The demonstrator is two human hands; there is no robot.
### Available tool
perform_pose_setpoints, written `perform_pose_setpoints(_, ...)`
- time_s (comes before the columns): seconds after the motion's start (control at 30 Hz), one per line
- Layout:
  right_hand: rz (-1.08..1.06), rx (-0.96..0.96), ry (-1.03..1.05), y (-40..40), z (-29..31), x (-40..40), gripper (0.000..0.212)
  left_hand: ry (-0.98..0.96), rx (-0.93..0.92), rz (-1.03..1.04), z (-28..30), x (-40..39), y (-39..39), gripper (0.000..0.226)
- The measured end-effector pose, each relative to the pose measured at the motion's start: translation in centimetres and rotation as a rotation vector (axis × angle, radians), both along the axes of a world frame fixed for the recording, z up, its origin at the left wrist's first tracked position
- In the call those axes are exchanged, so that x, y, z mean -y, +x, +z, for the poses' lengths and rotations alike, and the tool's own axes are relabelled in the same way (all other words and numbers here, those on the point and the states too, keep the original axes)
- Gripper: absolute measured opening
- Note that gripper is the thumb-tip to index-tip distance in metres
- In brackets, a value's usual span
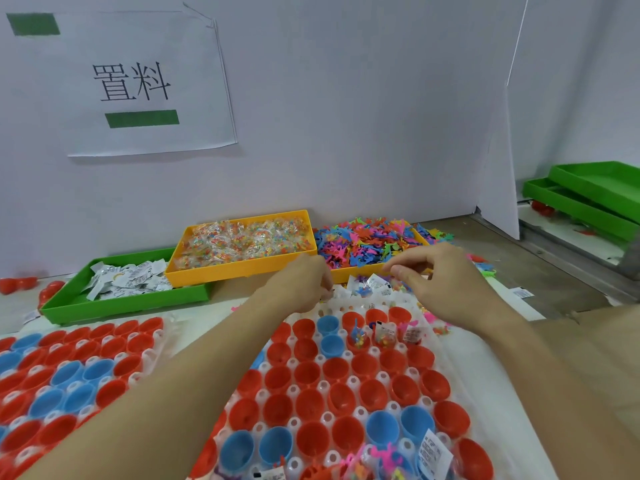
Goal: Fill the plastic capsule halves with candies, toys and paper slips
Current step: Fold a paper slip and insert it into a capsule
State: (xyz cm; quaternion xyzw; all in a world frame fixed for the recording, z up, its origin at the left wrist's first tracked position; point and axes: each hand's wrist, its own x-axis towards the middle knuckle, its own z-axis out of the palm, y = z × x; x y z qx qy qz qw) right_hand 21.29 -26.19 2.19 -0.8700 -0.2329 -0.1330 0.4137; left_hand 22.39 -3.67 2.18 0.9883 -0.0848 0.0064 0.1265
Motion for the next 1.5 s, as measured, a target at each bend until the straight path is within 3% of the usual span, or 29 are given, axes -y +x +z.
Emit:
perform_pose_setpoints(0.27, 0.024, 0.005, -0.008, -0.1, -0.1, -0.3, 0.015, 0.004, -0.016, -0.02, 0.3, 0.1, 0.1, 0.006)
perform_pose_setpoints(0.53, 0.029, -0.012, -0.02, -0.5, -0.1, -1.0, 0.015, -0.179, 0.155, 0.059, 0.0, -1.5, -1.1, 0.011)
perform_pose_setpoints(0.8, 0.031, -0.022, -0.085, -1.0, -0.2, -1.7, 0.015, -0.193, 0.271, 0.097, 0.9, -2.0, -3.5, 0.009)
perform_pose_setpoints(1.0, 0.183, -0.064, 0.065, -2.3, 0.8, -2.3, 0.009, -0.361, 0.329, 0.011, 2.3, -1.3, -7.1, 0.004)
perform_pose_setpoints(1.17, 0.325, -0.084, 0.117, -3.4, 1.4, -3.2, 0.009, -0.425, 0.3, -0.069, 2.6, -0.1, -8.8, 0.005)
perform_pose_setpoints(1.5, 0.274, -0.016, 0.004, -3.4, 1.2, -3.5, 0.014, -0.432, 0.215, -0.09, 1.7, 0.1, -8.3, 0.003)
